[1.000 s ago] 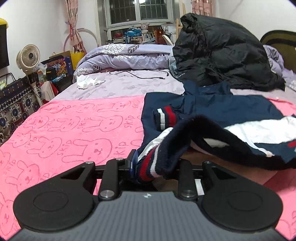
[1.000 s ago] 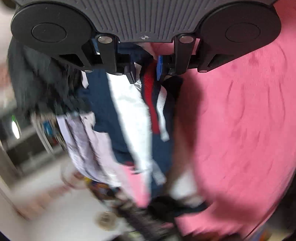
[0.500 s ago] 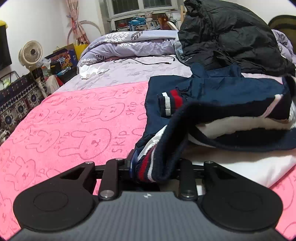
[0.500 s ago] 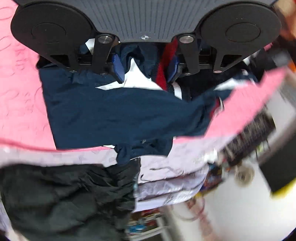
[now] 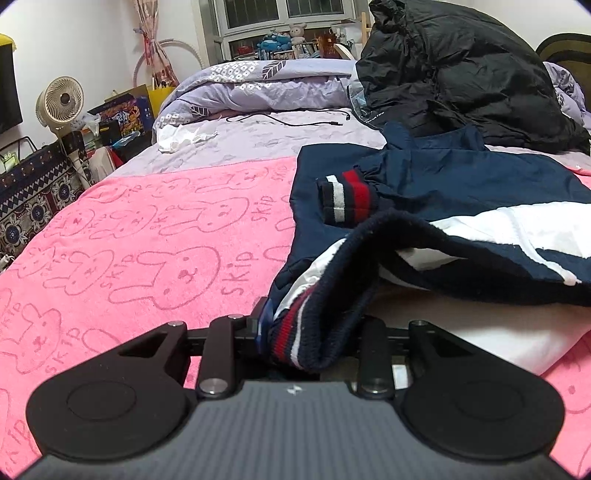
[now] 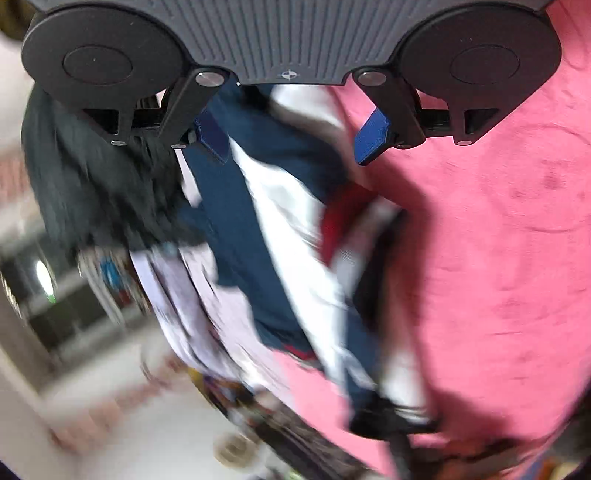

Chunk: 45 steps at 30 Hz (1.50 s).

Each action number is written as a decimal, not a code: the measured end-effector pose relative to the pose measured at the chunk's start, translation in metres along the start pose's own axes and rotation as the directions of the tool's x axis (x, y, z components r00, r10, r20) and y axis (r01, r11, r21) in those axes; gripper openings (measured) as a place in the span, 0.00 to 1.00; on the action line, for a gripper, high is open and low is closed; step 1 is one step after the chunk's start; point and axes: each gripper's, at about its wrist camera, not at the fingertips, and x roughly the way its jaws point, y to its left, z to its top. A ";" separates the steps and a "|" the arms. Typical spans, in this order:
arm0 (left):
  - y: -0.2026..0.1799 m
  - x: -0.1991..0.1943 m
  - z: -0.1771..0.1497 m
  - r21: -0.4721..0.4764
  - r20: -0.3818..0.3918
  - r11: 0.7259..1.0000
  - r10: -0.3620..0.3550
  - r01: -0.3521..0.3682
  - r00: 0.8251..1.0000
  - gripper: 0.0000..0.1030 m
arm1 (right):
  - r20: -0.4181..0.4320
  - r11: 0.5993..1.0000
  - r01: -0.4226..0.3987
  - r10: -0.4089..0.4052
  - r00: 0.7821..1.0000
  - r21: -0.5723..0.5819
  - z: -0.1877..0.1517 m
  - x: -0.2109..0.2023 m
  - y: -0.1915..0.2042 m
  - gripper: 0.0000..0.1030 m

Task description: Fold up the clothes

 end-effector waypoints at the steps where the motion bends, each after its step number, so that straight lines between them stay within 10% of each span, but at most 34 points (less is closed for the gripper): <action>1: 0.000 0.000 0.000 -0.001 -0.002 1.000 0.001 -0.001 1.000 0.39 | 0.022 0.999 0.022 -0.021 1.000 -0.029 0.004 0.007 0.011 0.78; 3: 0.000 -0.001 0.002 -0.004 -0.007 1.000 0.004 -0.004 1.000 0.39 | 0.041 0.998 0.027 -0.025 0.999 -0.062 0.015 0.025 0.024 0.77; 7: 0.009 -0.017 0.005 -0.043 -0.001 0.999 -0.023 0.023 1.000 0.37 | -0.014 0.990 -0.081 0.084 0.996 0.116 0.036 0.036 0.004 0.30; 11: 0.020 -0.058 0.010 -0.037 0.091 0.991 -0.123 0.126 0.988 0.36 | 0.085 0.892 -0.048 0.011 0.996 0.449 0.048 -0.025 -0.052 0.25; 17: 0.043 -0.059 0.053 -0.104 0.197 0.936 -0.312 0.337 0.929 0.45 | 0.174 0.515 -0.103 -0.091 0.981 0.851 0.017 -0.083 -0.159 0.25; 21: 0.018 0.019 0.074 -0.058 -0.027 0.980 -0.193 0.191 0.981 0.54 | -0.045 0.258 0.042 0.005 0.999 0.965 -0.044 0.009 -0.183 0.80; 25: 0.025 0.021 0.073 -0.068 0.001 0.967 -0.246 0.246 0.969 0.63 | -0.121 0.006 0.121 0.163 0.979 0.993 -0.109 0.056 -0.163 0.72; 26: 0.032 0.015 0.073 -0.082 0.038 0.954 -0.287 0.289 0.957 0.76 | -0.097 -0.002 0.098 0.134 0.986 0.995 -0.114 0.044 -0.151 0.72; 29: 0.050 0.001 0.074 -0.077 0.140 0.939 -0.322 0.335 0.936 0.87 | -0.090 0.176 0.078 0.060 0.994 0.981 -0.104 0.032 -0.139 0.79; 33: 0.035 0.024 0.081 0.016 0.078 0.958 -0.286 0.286 0.955 0.98 | -0.055 0.395 0.033 0.044 0.997 0.918 -0.069 0.053 -0.142 0.80; 38: -0.006 0.065 0.075 0.136 -0.051 0.966 -0.216 0.221 0.975 0.99 | -0.033 0.459 -0.061 0.194 0.980 0.887 -0.037 0.126 -0.140 1.00; 41: -0.024 0.053 0.067 0.185 0.017 0.967 -0.179 0.173 0.984 0.52 | -0.090 0.452 -0.039 0.258 0.962 0.891 -0.033 0.154 -0.132 0.77; 42: -0.026 0.042 0.065 0.178 0.053 0.974 -0.152 0.140 0.987 0.23 | -0.082 0.438 -0.030 0.236 0.968 0.899 -0.033 0.146 -0.134 0.47; 43: -0.027 0.029 0.067 0.164 0.104 0.982 -0.111 0.093 0.988 0.14 | -0.073 0.422 -0.021 0.206 0.976 0.906 -0.032 0.136 -0.135 0.25; 45: -0.026 0.012 0.076 0.144 0.175 0.983 -0.137 0.112 0.975 0.14 | -0.040 0.386 -0.020 0.149 0.988 0.922 -0.033 0.113 -0.142 0.15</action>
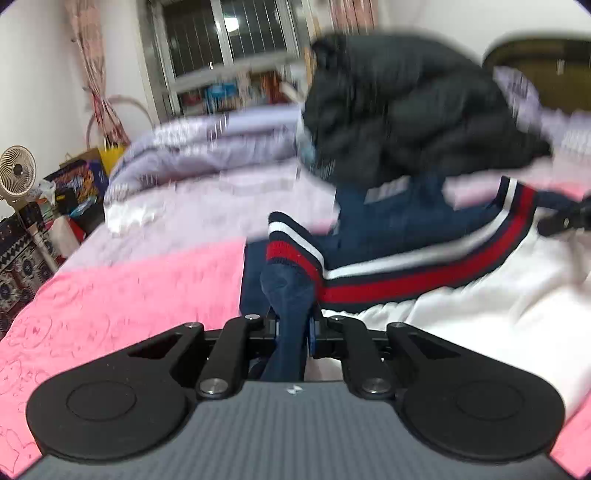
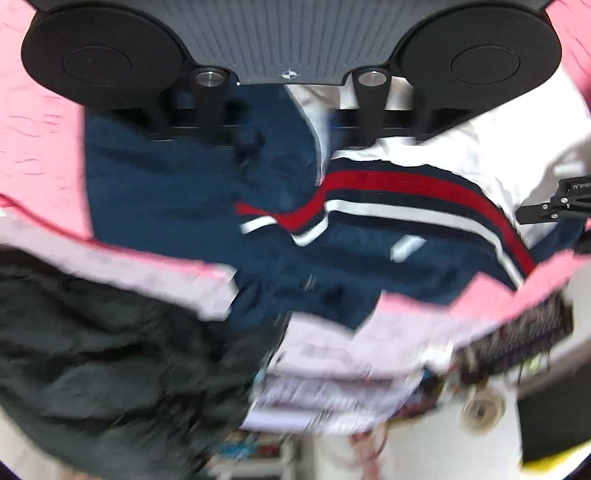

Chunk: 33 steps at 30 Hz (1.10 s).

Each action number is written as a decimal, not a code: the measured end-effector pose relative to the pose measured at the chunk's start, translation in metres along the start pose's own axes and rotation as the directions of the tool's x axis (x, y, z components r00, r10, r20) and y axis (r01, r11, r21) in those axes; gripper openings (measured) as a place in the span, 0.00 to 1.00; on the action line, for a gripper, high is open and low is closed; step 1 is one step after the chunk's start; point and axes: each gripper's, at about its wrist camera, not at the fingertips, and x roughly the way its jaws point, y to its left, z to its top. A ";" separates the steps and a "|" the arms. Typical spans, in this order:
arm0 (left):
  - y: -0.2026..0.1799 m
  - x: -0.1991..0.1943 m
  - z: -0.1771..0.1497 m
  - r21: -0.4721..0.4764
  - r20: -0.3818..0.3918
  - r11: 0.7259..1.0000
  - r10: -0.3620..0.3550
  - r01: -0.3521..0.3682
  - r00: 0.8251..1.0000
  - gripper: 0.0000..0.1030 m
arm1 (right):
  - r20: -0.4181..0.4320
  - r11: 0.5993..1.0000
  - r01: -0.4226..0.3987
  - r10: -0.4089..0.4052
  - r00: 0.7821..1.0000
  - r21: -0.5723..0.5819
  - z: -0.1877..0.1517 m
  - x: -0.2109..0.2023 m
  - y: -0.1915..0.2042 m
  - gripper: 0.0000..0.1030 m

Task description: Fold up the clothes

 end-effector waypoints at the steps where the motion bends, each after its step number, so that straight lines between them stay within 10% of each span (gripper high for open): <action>1: 0.000 -0.007 0.006 -0.011 0.038 1.000 -0.008 0.008 0.999 0.14 | 0.036 1.000 -0.014 0.014 0.999 0.020 0.002 -0.014 -0.003 0.12; 4: -0.002 -0.009 0.032 -0.017 0.128 1.000 -0.011 0.013 0.992 0.15 | 0.139 0.998 -0.016 0.009 0.990 0.053 0.014 -0.046 -0.014 0.11; 10: -0.010 0.086 0.064 0.057 0.112 0.989 0.129 -0.136 0.985 0.55 | 0.301 0.992 0.077 -0.104 0.948 0.100 0.054 -0.025 -0.053 0.17; 14: -0.016 0.160 0.040 0.121 -0.089 0.970 0.223 -0.212 0.971 0.56 | 0.171 0.977 0.168 -0.190 0.967 0.135 0.045 0.061 -0.079 0.30; 16: -0.017 0.176 0.026 0.103 -0.133 0.973 0.218 -0.206 0.967 0.59 | 0.030 0.973 0.207 -0.211 0.977 0.102 0.019 0.110 -0.083 0.55; 22: -0.014 0.143 0.039 0.075 -0.072 0.954 0.294 -0.289 0.953 0.62 | 0.021 0.964 0.251 -0.254 0.967 0.084 0.016 0.107 -0.079 0.72; 26: -0.010 0.085 0.046 -0.048 0.012 0.965 0.260 -0.260 0.965 0.64 | 0.164 0.944 0.257 -0.292 0.942 0.204 0.014 0.053 -0.067 0.76; 30: -0.040 0.045 0.035 -0.154 0.016 0.988 0.029 -0.026 0.999 0.74 | 0.231 0.991 0.063 -0.090 0.969 0.120 0.003 0.027 -0.005 0.80; 33: -0.063 0.059 0.000 -0.066 -0.098 0.997 0.026 -0.032 0.995 0.75 | 0.225 0.998 -0.054 0.047 0.973 0.027 -0.009 0.017 0.041 0.82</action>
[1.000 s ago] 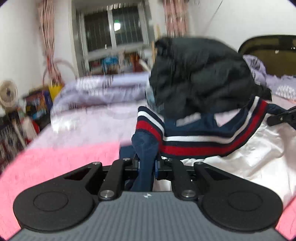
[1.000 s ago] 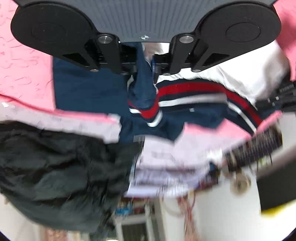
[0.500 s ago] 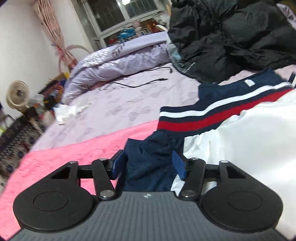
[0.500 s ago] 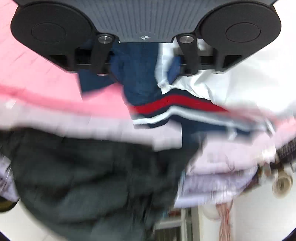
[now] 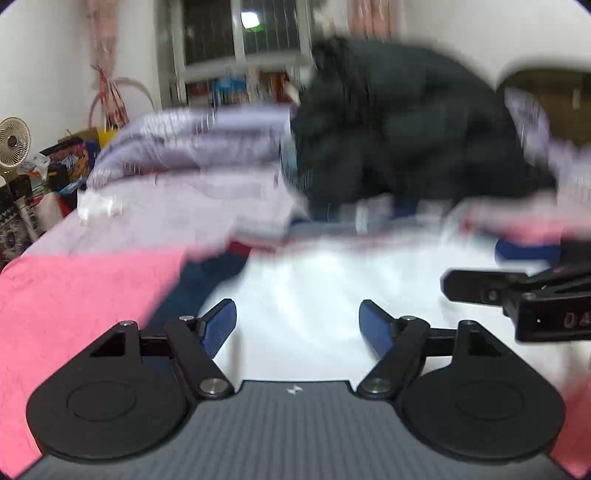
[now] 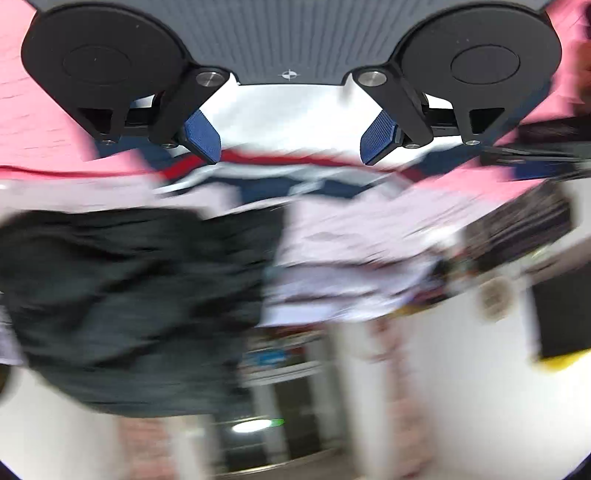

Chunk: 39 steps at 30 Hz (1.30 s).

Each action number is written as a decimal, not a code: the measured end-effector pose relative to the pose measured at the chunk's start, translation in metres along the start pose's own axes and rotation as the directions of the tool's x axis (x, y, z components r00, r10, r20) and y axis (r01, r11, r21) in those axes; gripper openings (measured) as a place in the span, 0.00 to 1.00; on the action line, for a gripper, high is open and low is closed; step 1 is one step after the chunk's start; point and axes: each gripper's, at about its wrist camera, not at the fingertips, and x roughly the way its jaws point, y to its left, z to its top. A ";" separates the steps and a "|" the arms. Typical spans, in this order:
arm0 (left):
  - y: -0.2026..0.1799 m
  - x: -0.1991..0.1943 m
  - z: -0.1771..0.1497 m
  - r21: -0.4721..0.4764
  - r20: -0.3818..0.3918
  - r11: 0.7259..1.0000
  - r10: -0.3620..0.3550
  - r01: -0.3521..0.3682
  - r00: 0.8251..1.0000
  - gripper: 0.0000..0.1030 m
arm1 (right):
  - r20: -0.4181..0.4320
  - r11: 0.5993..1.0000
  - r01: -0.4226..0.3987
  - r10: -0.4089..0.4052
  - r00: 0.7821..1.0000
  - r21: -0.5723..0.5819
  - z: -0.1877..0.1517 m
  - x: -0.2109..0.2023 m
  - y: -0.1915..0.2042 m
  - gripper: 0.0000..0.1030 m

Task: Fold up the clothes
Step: 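Withdraw both open tools above the folded white jacket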

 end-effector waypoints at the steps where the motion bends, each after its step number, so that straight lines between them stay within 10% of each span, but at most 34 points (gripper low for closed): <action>1: -0.001 0.009 -0.015 0.045 -0.036 0.998 0.038 -0.036 0.999 0.75 | -0.045 0.999 0.003 -0.005 0.999 -0.046 -0.011 0.005 0.012 0.82; 7: 0.029 0.019 -0.021 0.028 -0.073 0.997 0.078 -0.076 0.994 0.89 | -0.238 0.988 0.146 -0.155 0.959 -0.057 -0.044 0.019 -0.015 0.89; 21: 0.031 0.023 -0.023 0.006 -0.077 0.994 0.108 -0.108 0.991 1.00 | -0.182 0.943 0.303 -0.324 0.928 -0.134 -0.048 0.020 -0.015 0.99; 25: 0.036 0.023 -0.020 -0.011 -0.092 0.994 0.110 -0.111 0.990 1.00 | -0.158 0.868 0.483 -0.496 0.854 -0.113 -0.048 0.017 -0.019 1.00; 30: 0.041 0.009 -0.019 0.071 -0.042 0.977 0.203 -0.200 0.978 1.00 | -0.241 0.719 0.666 -0.623 0.744 0.200 -0.052 -0.004 -0.073 1.00; 33: 0.056 -0.006 -0.020 -0.034 -0.038 0.956 0.289 -0.291 0.957 0.94 | -0.247 0.705 0.646 -0.597 0.764 0.292 -0.056 -0.012 -0.088 1.00; 35: 0.061 -0.024 -0.016 -0.089 0.029 0.961 0.267 -0.263 0.963 0.87 | -0.228 0.702 0.658 -0.618 0.753 0.271 -0.055 -0.013 -0.083 1.00; 39: 0.057 -0.050 0.000 -0.143 0.183 0.980 0.164 -0.139 0.969 0.89 | -0.034 0.783 0.558 -0.572 0.819 0.275 -0.047 -0.035 -0.060 1.00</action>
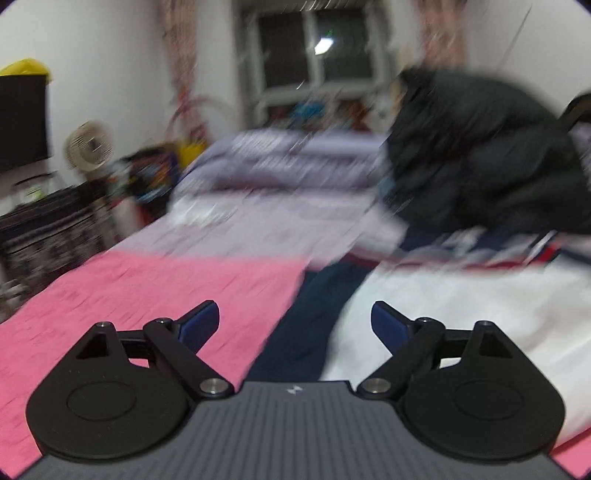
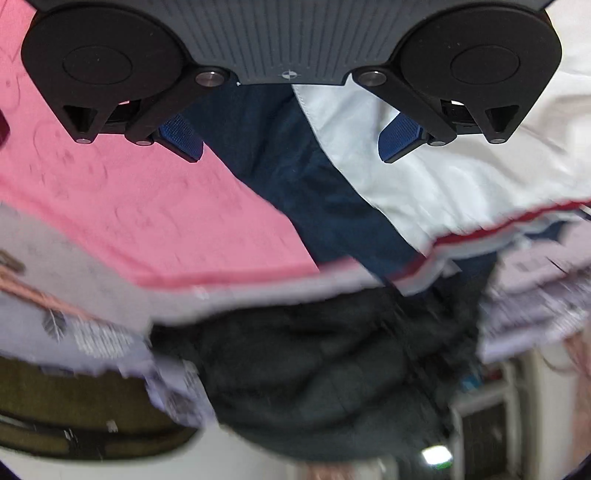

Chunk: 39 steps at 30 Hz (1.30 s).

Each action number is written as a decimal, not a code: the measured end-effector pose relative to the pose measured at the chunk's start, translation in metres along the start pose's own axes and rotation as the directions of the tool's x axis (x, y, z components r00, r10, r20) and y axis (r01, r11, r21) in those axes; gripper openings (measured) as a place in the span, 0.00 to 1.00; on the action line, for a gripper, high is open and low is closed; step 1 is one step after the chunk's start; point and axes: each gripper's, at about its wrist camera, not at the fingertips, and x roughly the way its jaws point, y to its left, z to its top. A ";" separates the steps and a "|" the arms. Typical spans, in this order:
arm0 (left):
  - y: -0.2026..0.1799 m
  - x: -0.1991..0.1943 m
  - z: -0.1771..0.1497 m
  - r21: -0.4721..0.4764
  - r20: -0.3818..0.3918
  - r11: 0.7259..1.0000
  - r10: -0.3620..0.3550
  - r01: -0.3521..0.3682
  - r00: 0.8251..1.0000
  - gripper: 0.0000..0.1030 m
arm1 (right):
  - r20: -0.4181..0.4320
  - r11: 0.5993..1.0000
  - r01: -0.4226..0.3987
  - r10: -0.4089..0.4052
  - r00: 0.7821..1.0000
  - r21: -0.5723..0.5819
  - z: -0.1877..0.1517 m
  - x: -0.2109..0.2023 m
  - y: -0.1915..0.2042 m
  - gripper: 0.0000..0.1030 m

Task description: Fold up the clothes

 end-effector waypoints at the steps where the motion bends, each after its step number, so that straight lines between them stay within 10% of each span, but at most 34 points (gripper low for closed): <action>1: -0.009 0.001 0.006 0.007 0.025 0.999 -0.051 0.051 0.998 0.90 | 0.030 0.996 -0.085 0.086 0.996 -0.017 0.002 -0.007 0.009 1.00; 5: -0.037 0.048 0.004 0.067 -0.031 0.997 -0.029 0.031 0.999 0.92 | -0.037 0.923 -0.354 0.352 0.935 -0.150 0.011 -0.002 0.066 1.00; 8: -0.047 0.089 -0.010 0.129 -0.117 0.991 0.046 -0.031 0.992 0.92 | -0.093 0.879 -0.395 0.384 0.919 -0.268 0.012 0.015 0.104 0.96; 16: -0.015 0.117 -0.025 -0.042 -0.261 0.999 -0.019 0.009 0.965 1.00 | -0.119 0.948 -0.024 -0.014 0.993 -0.317 0.020 0.076 0.042 1.00; 21: -0.022 0.118 -0.024 -0.002 -0.260 1.000 0.007 -0.008 0.966 1.00 | -0.054 0.996 0.005 -0.010 0.999 -0.086 0.044 0.055 0.027 0.99; 27: -0.024 0.119 -0.023 0.006 -0.260 1.000 0.015 -0.014 0.965 1.00 | -0.087 0.874 -0.372 0.363 0.928 -0.312 0.022 0.022 0.141 0.98; 30: -0.026 0.120 -0.023 0.022 -0.263 0.999 0.030 -0.025 0.964 1.00 | -0.197 0.823 -0.356 0.298 0.934 -0.443 0.001 0.047 0.180 0.92; 39: -0.025 0.121 -0.025 0.015 -0.265 1.000 0.018 -0.014 0.964 1.00 | -0.194 0.934 -0.175 0.117 0.974 -0.312 0.045 0.113 0.081 0.98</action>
